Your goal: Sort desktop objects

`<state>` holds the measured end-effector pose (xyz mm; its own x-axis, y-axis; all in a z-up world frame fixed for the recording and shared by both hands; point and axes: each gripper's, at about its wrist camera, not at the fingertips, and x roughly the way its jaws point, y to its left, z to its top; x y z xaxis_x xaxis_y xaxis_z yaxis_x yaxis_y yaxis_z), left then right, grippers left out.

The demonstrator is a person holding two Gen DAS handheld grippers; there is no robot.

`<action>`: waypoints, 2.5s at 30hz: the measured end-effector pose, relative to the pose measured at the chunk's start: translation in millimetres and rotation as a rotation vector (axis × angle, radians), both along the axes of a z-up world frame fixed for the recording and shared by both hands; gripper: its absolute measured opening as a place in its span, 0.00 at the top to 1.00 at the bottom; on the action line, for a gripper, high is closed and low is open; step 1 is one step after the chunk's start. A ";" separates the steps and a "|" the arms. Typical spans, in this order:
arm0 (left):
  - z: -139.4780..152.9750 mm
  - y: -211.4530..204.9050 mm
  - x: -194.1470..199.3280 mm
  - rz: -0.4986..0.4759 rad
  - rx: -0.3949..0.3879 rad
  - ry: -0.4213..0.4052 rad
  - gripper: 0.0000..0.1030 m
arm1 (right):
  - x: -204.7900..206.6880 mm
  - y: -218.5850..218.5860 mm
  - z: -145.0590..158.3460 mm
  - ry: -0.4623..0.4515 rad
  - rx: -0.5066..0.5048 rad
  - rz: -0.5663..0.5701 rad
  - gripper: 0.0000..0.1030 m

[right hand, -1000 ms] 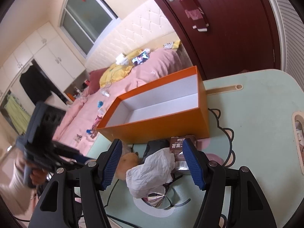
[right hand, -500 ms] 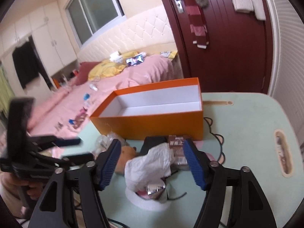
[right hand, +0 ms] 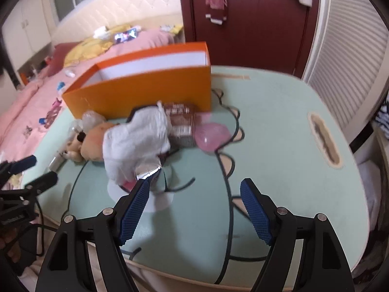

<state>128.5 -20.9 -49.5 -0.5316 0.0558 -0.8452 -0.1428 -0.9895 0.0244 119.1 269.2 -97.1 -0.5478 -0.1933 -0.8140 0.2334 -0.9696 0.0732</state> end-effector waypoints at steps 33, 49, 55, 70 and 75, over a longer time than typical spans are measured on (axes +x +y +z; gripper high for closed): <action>-14.4 -16.3 -3.2 0.014 0.050 0.055 0.00 | 4.8 -11.1 -10.1 -0.012 0.072 0.034 0.00; -8.6 -5.6 0.0 -0.118 0.071 0.127 0.55 | 2.8 -8.5 -9.5 -0.009 0.070 0.041 0.00; -7.6 -3.9 -1.1 -0.148 0.094 0.142 0.81 | 3.0 -7.8 -9.2 -0.008 0.069 0.042 0.00; 24.8 -16.3 22.4 -0.100 0.142 0.289 0.81 | 19.6 -21.7 28.3 0.202 -0.095 0.198 0.18; 24.4 -25.8 17.4 -0.084 0.181 0.268 0.81 | 6.8 -49.6 26.1 0.205 -0.043 0.238 0.30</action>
